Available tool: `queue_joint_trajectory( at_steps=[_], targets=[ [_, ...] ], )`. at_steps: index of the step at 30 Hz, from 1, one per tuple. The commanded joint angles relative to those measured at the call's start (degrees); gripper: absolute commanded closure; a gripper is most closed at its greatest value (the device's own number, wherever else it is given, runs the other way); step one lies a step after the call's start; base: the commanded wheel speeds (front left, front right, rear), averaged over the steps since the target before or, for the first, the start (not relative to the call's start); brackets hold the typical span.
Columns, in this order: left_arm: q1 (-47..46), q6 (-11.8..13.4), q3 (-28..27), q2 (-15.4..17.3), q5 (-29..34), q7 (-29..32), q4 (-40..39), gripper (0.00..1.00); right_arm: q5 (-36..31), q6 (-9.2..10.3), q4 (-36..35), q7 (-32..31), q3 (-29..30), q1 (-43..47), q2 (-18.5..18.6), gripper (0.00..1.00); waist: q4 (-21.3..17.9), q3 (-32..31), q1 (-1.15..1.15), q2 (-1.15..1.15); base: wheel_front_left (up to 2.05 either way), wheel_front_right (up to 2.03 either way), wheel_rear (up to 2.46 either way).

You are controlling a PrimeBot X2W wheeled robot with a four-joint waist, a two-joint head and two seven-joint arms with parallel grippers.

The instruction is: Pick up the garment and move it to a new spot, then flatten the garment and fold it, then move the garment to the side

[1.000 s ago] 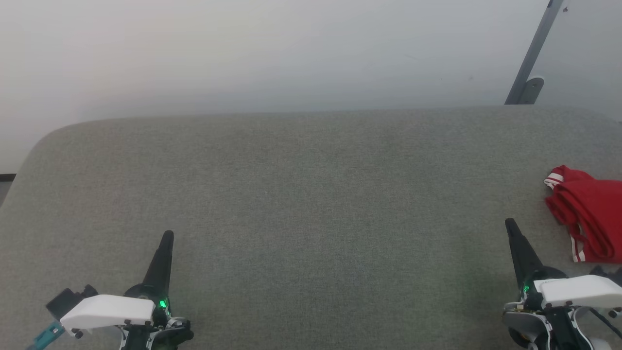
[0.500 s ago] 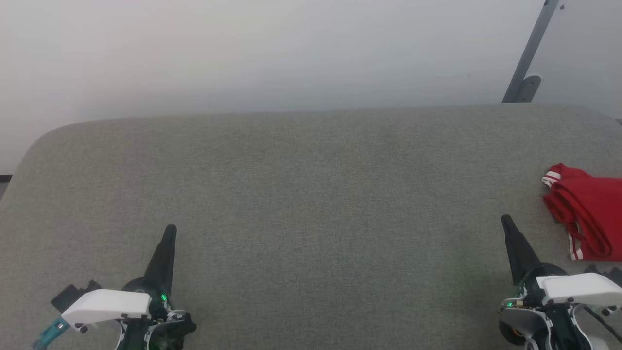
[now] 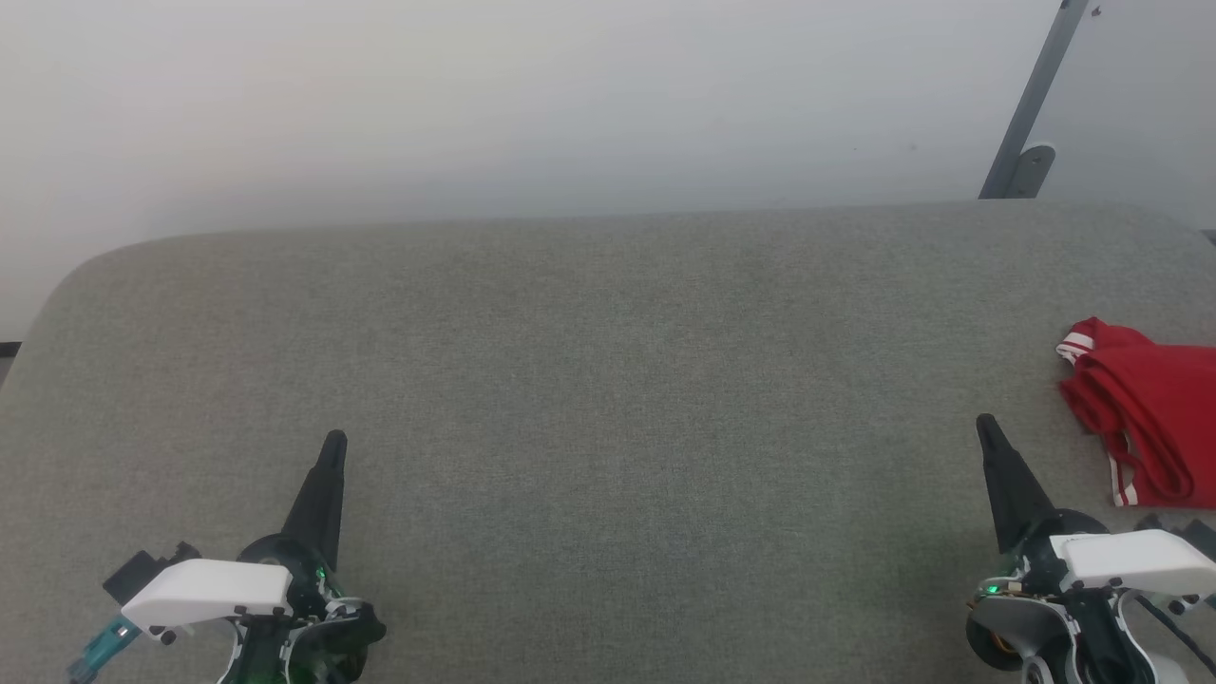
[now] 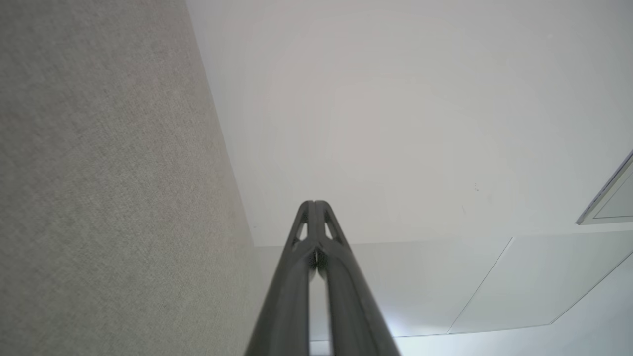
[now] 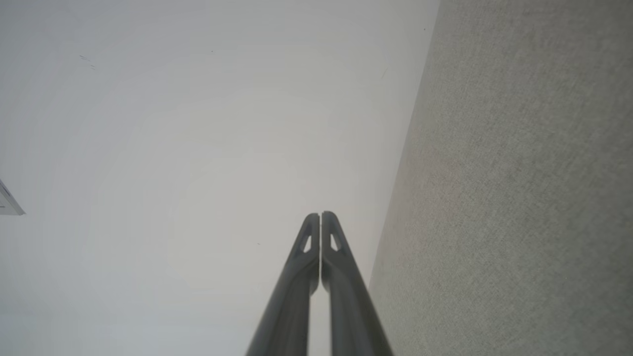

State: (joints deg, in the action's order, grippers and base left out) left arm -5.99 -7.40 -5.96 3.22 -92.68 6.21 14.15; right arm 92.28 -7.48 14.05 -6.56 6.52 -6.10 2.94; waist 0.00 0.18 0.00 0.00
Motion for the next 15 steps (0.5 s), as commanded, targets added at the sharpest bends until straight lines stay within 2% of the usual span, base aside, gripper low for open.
queue_joint_trajectory(
  at_steps=[1, 15],
  targets=[
    [-0.56, -0.16, -0.23, -0.06, -0.17, 0.13, -0.04, 1.00, 0.22, -0.02, 0.07, -0.12, 0.06, -0.33, -0.23, 1.00, 0.00, 0.00, 0.00, 0.00, 0.00, 0.00, 0.00],
    [-0.57, -0.16, -0.34, -0.13, -0.04, 0.27, -0.04, 1.00, 0.23, -0.02, 0.05, -0.11, 0.04, -0.33, -0.22, 1.00, 0.00, 0.00, 0.00, 0.00, 0.00, 0.00, 0.00]
  ],
)
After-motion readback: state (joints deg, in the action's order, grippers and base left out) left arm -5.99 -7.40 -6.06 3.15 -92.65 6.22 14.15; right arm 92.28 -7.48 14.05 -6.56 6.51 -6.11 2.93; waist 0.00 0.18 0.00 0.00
